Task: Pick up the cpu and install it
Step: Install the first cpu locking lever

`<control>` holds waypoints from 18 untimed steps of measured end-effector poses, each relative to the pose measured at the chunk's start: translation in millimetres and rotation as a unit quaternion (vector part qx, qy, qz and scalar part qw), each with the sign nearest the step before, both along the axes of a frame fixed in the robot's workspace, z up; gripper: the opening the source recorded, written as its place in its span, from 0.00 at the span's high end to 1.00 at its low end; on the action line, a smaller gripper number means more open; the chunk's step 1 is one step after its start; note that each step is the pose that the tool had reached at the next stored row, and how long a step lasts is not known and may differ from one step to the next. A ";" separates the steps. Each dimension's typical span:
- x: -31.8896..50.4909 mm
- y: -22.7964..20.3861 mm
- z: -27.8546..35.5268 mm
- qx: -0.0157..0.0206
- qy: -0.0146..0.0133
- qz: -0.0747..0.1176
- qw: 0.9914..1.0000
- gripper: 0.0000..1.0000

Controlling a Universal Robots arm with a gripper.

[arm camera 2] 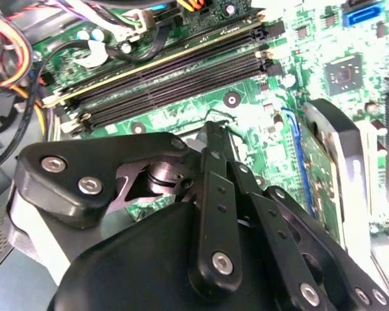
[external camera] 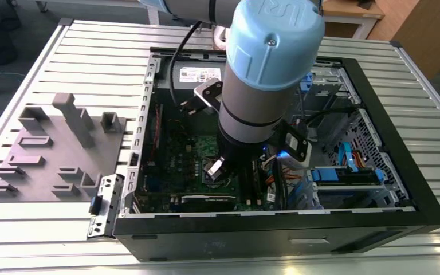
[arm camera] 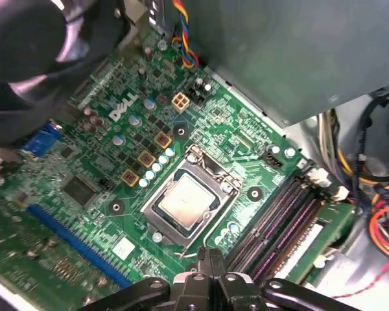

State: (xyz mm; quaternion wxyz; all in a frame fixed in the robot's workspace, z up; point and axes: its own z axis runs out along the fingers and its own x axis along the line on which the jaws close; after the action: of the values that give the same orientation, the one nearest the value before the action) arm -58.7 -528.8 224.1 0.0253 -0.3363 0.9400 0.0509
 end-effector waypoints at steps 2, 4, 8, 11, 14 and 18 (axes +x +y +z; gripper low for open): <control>0.0 0.1 -0.1 0.000 0.000 0.000 1.000 0.89; -1.3 1.0 -0.4 0.000 0.000 0.000 1.000 0.89; -8.3 6.9 -2.4 0.000 0.000 0.000 1.000 0.89; -14.4 12.7 -3.9 0.000 0.000 0.000 1.000 0.89; -21.2 17.1 -5.1 0.000 0.000 0.000 1.000 0.89; -27.5 21.3 -7.2 0.000 0.000 -0.001 1.000 0.89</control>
State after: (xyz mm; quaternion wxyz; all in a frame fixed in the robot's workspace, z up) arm -86.2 -507.5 216.9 0.0257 -0.3358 0.9402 0.0509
